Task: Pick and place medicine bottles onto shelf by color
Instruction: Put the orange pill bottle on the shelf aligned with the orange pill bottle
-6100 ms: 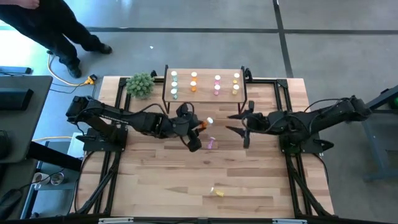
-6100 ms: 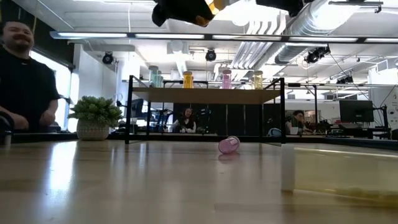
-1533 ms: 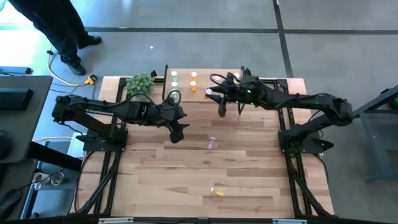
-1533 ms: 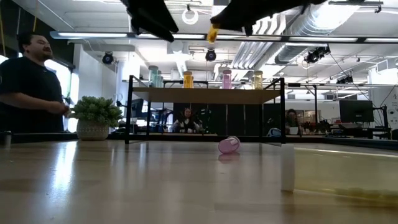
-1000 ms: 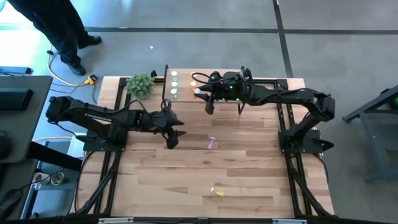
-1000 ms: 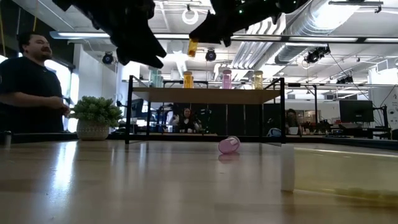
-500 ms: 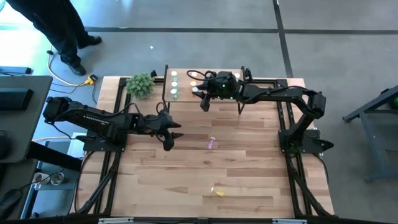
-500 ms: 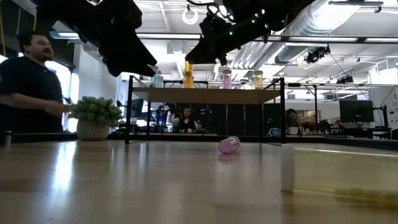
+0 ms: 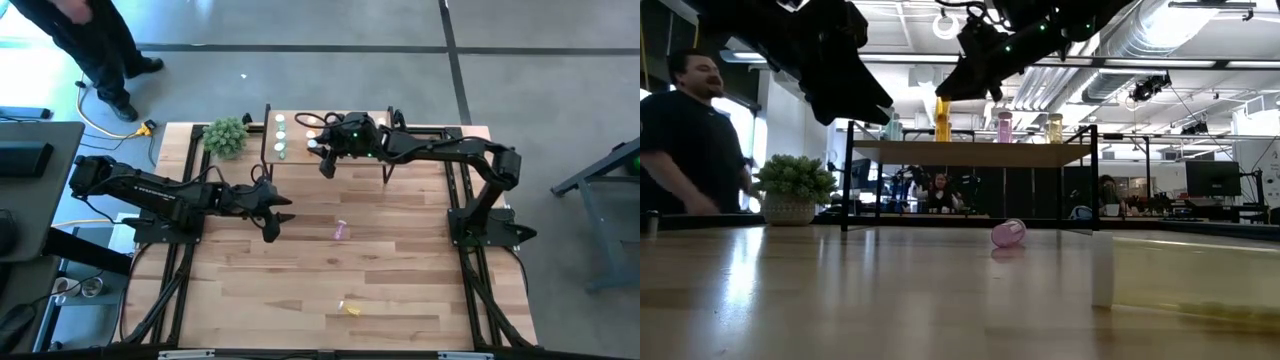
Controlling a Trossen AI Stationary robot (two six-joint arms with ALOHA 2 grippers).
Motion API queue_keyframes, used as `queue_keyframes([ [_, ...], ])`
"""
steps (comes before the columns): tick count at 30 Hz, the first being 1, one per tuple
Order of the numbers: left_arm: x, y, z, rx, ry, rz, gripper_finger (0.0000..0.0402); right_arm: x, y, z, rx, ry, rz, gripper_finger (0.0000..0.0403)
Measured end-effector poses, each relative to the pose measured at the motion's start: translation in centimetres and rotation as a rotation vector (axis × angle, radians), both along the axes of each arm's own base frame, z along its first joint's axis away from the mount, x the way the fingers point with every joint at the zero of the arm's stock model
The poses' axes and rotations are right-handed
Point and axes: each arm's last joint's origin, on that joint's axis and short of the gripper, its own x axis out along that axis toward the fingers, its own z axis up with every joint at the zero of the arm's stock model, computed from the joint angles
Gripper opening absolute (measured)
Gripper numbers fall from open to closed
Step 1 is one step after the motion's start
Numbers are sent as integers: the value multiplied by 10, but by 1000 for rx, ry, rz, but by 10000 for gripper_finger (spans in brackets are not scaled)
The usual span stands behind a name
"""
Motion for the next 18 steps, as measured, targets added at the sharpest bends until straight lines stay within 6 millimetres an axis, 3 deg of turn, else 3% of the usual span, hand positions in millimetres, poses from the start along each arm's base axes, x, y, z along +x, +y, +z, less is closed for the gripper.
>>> queue_keyframes([
  [8,0,0,0,0,-3,0,207,10,-3,-19,16,51,2,103],
  [18,0,0,0,0,-4,1,207,12,-4,-21,16,79,5,103],
])
